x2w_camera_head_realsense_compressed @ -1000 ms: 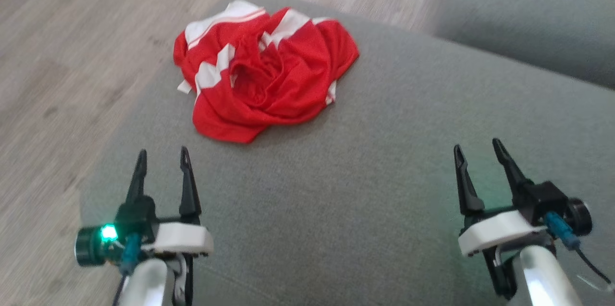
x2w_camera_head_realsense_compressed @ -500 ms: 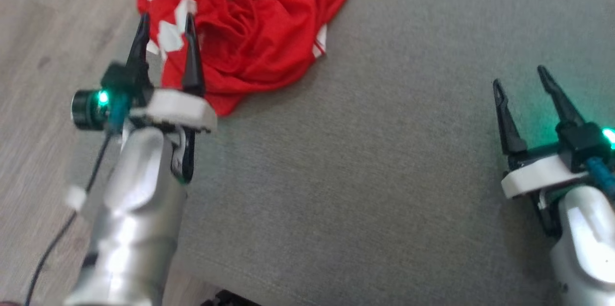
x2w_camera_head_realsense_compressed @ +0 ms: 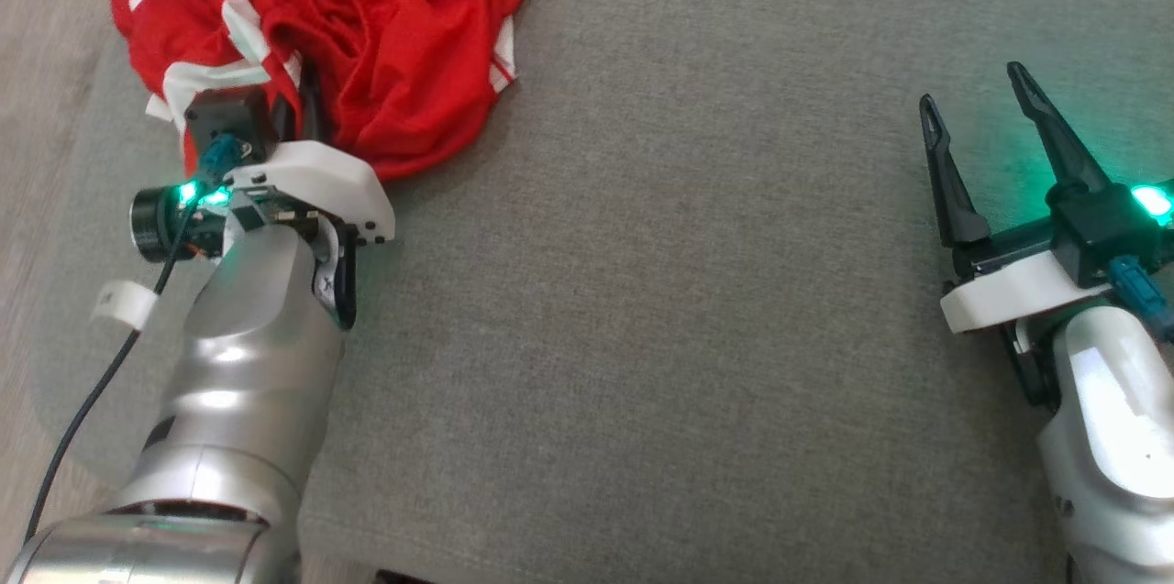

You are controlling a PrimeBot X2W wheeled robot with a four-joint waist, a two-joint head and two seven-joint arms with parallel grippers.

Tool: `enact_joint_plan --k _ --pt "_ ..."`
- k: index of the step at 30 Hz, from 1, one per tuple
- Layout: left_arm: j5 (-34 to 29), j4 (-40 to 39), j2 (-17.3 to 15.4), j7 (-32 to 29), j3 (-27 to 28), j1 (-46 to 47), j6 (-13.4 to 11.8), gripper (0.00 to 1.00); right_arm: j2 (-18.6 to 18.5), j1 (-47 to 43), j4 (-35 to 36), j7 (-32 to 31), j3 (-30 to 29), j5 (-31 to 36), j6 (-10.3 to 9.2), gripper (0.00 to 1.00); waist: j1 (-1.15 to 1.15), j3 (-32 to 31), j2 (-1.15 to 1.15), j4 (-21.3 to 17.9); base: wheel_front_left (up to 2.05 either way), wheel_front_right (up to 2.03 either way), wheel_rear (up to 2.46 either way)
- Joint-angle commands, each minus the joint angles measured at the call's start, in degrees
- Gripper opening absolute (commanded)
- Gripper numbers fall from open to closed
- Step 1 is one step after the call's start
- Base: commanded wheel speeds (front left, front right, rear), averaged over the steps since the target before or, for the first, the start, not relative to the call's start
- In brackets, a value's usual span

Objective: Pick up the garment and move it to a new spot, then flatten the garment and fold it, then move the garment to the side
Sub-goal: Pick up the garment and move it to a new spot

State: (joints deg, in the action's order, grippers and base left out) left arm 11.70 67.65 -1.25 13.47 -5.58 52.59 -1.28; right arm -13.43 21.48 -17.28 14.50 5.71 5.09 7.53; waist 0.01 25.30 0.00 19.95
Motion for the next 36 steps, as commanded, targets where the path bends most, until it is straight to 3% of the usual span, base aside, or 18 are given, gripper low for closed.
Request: enact_joint_plan --k 1,10,22,24,25,30,36 --pt "-0.25 -1.39 -2.88 1.02 0.91 1.41 -0.57 0.00 0.41 -0.35 1.42 0.50 1.11 -0.41 -0.04 1.00 -0.01 -0.50 0.00 -0.56 0.00 0.00 0.00" --pt "-3.89 -12.75 -5.75 1.50 -1.30 2.55 -0.68 0.00 3.66 -2.15 1.40 0.50 0.02 -0.79 -0.04 1.00 -0.01 -6.77 0.00 -3.58 0.00 0.00 0.00" --pt "-8.22 -21.48 -6.10 -0.59 -8.32 11.02 4.98 0.00 8.83 -4.76 2.88 0.50 -1.21 -2.59 -0.04 1.00 -0.01 -14.45 0.00 -14.31 0.00 0.00 0.00" --pt "-8.22 -23.11 -6.15 -2.38 -9.58 13.50 6.24 0.00 9.65 -5.48 3.80 0.50 -1.38 -3.42 -0.04 1.00 -0.01 -15.78 0.00 -19.04 0.00 0.00 0.00" --pt "-8.22 -23.11 -6.15 -2.38 -9.58 13.50 6.24 0.00 9.65 -5.48 3.80 0.50 -1.38 -3.42 -0.04 1.00 -0.01 -15.78 0.00 -19.04 0.00 0.00 0.00" --pt "-6.71 -26.67 -5.10 -4.55 -11.28 15.21 7.56 0.00 10.29 -7.20 5.41 0.50 -1.89 -4.20 -0.04 1.00 -0.01 -17.31 0.00 -26.57 0.00 0.00 0.00" --pt "-0.81 -30.05 -3.31 -5.61 -12.99 11.86 8.49 0.00 10.52 -8.48 6.68 0.50 -1.41 -5.55 -0.04 1.00 -0.01 -18.53 0.00 -35.56 0.00 0.00 0.00"
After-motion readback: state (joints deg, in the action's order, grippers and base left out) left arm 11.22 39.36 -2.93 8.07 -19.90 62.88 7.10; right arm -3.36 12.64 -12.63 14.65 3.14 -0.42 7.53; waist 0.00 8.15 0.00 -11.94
